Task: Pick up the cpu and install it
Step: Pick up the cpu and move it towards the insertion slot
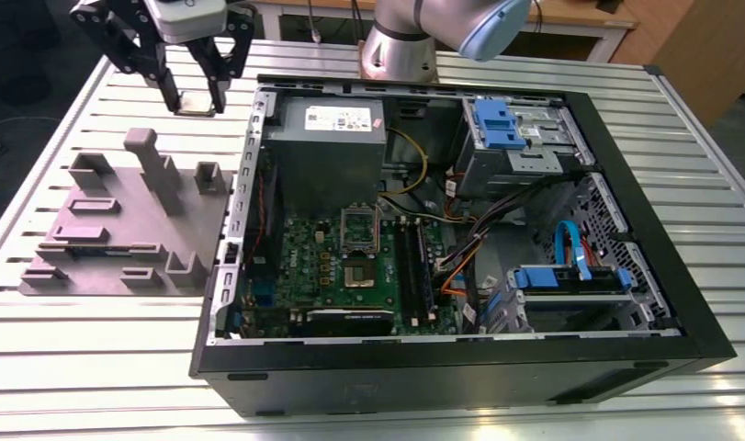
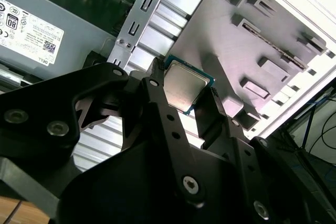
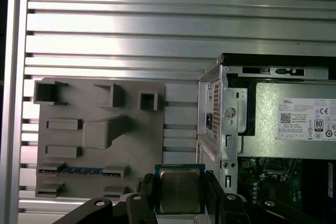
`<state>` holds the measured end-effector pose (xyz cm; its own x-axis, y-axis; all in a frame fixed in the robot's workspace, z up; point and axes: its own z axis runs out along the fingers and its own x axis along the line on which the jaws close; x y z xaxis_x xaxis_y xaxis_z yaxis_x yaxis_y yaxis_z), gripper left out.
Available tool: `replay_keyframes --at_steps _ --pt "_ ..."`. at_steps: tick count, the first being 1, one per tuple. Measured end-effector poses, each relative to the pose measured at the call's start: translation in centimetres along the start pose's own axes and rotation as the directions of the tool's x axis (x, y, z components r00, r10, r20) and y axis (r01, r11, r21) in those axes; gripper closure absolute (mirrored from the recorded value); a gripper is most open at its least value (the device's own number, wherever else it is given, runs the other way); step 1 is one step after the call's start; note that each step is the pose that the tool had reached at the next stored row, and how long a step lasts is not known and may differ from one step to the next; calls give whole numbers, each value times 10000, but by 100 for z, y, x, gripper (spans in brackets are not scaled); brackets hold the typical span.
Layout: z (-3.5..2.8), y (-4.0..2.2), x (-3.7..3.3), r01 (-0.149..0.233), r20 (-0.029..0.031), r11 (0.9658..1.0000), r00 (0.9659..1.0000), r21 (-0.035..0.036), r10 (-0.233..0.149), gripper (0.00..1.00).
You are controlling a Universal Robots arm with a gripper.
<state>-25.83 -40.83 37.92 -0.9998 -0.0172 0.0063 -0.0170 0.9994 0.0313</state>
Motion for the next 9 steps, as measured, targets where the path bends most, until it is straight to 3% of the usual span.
replay_keyframes --at_steps 9 --pt "1 0 -16 0 0 10000 10000 0 0 53"
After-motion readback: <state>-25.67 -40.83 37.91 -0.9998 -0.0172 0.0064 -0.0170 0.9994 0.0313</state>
